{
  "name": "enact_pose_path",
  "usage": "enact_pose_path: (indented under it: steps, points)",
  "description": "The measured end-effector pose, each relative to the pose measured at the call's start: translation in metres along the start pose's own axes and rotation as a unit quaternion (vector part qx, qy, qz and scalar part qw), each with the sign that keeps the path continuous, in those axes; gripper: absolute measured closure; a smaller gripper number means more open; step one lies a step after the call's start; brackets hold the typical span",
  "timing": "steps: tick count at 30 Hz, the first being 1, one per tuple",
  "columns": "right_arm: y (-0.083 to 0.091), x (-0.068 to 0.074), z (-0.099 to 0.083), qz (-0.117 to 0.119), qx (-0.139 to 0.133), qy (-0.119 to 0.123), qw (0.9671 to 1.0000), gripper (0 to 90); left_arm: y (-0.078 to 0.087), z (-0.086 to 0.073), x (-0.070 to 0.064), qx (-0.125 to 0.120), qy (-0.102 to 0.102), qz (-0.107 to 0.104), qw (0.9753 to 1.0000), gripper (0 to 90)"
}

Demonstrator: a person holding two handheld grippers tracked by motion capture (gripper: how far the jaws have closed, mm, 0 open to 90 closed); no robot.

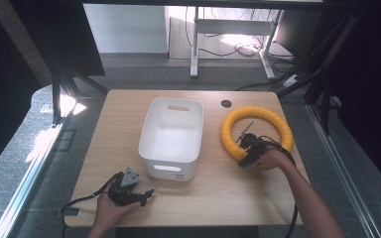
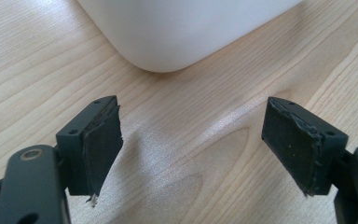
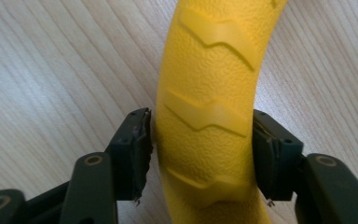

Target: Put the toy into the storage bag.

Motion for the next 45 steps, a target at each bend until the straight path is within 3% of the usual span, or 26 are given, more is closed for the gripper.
enact_pose_path:
  steps: [4, 12, 15, 16, 17, 18, 19, 23, 25, 29, 32, 35, 42, 45]
  points:
    - [0.001, -0.002, 0.000, 0.001, -0.001, -0.007, 1.0000, 48.4, -0.001, 0.000, 0.000, 0.000, 0.000, 0.000, 1.0000, 20.2]
    - [0.002, -0.003, 0.000, 0.015, -0.002, 0.007, 0.9999, 50.6, 0.000, 0.000, 0.000, 0.000, 0.000, 0.000, 1.0000, 20.2]
    - [0.006, -0.003, 0.001, 0.021, -0.016, 0.006, 0.9996, 50.9, 0.000, 0.000, 0.000, 0.000, 0.001, 0.000, 1.0000, 20.2]
    - [0.009, -0.003, 0.002, 0.024, -0.030, 0.006, 0.9993, 51.0, -0.001, 0.000, 0.000, 0.000, 0.001, 0.001, 1.0000, 20.2]
    - [0.019, -0.004, 0.004, 0.035, -0.060, 0.002, 0.9976, 51.2, -0.001, 0.000, 0.001, 0.001, 0.001, 0.001, 1.0000, 20.2]
    - [0.019, -0.004, 0.004, 0.035, -0.060, 0.002, 0.9976, 51.2, -0.001, 0.000, 0.001, 0.001, 0.001, 0.001, 1.0000, 20.2]
    - [0.030, -0.005, 0.006, 0.048, -0.088, -0.006, 0.9949, 51.3, -0.001, 0.000, 0.000, 0.000, 0.002, -0.001, 1.0000, 20.2]
    - [0.047, -0.005, 0.007, 0.070, -0.126, -0.012, 0.9895, 51.4, 0.000, 0.000, 0.000, -0.003, 0.005, -0.001, 1.0000, 20.2]
    - [0.050, -0.006, 0.007, 0.073, -0.133, -0.015, 0.9883, 51.4, 0.000, 0.000, 0.000, -0.003, 0.005, -0.001, 1.0000, 20.2]
    - [0.064, -0.006, 0.009, 0.088, -0.169, -0.022, 0.9815, 51.5, -0.001, 0.000, 0.000, -0.002, 0.004, -0.001, 1.0000, 20.2]
    - [0.069, -0.007, 0.011, 0.093, -0.181, -0.023, 0.9789, 51.5, -0.001, 0.000, 0.000, -0.002, 0.003, 0.000, 1.0000, 20.2]
    - [0.081, -0.008, 0.013, 0.101, -0.215, -0.026, 0.9711, 51.5, 0.000, 0.000, 0.001, -0.002, 0.003, 0.000, 1.0000, 20.2]
    - [0.093, -0.007, 0.012, 0.101, -0.243, -0.029, 0.9645, 51.5, 0.000, 0.000, 0.001, -0.003, 0.003, 0.000, 1.0000, 20.2]
    - [0.102, -0.006, 0.013, 0.109, -0.270, -0.032, 0.9563, 51.6, 0.000, 0.000, 0.001, -0.002, 0.003, 0.001, 1.0000, 20.2]
Point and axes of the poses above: each handheld gripper's, and its own axes: y roughly backward along the jaws, z roughly out of its top, x roughly to its left, the point moved 9 cm from there along -y, roughly forward along the jaws, and after that the axes turned 14 degrees about x, right-handed, at the moved point
